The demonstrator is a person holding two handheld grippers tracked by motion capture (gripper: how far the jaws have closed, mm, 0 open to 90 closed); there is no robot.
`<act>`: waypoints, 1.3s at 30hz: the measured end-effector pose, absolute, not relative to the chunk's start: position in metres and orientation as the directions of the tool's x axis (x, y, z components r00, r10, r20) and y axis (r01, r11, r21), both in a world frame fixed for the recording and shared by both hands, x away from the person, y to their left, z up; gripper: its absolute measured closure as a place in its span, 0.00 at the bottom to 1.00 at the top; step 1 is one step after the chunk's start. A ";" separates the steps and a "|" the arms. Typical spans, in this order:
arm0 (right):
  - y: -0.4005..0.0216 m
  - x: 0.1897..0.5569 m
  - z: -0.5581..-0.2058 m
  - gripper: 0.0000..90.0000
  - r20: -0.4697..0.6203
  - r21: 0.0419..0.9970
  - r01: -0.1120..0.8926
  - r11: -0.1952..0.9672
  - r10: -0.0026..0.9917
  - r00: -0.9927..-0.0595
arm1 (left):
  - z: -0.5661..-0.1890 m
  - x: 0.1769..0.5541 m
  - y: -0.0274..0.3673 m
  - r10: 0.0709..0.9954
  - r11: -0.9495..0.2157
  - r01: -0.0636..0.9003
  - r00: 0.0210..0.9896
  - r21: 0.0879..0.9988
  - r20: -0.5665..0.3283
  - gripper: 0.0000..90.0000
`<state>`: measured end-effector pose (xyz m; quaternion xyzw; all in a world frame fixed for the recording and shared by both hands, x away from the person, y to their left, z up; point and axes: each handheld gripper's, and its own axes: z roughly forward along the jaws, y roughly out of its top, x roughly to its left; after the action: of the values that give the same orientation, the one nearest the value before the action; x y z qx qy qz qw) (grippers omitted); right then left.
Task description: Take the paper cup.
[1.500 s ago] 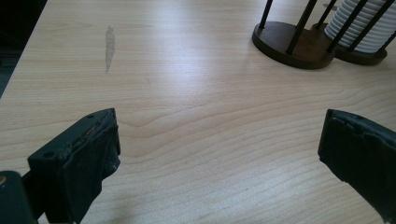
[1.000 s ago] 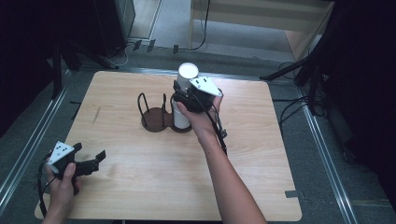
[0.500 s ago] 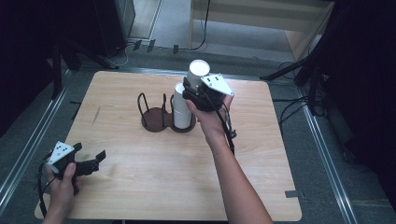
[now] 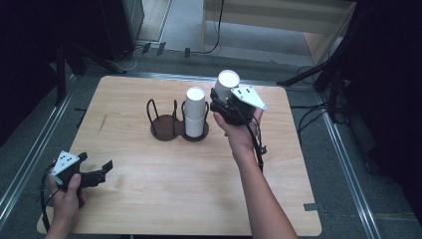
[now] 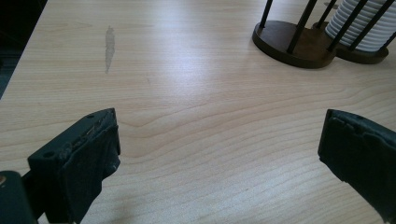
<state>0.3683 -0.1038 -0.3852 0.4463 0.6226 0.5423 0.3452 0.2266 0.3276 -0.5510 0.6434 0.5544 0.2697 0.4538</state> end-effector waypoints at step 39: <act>-0.167 0.323 -0.444 0.32 0.068 0.973 0.232 0.007 0.947 -0.313 | -0.551 0.226 0.328 0.959 0.032 0.471 0.234 0.882 -0.160 0.00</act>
<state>0.3232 -0.1668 -0.4440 0.4748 0.6207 0.5207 0.3437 0.2264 0.3279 -0.5510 0.6414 0.5573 0.2694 0.4533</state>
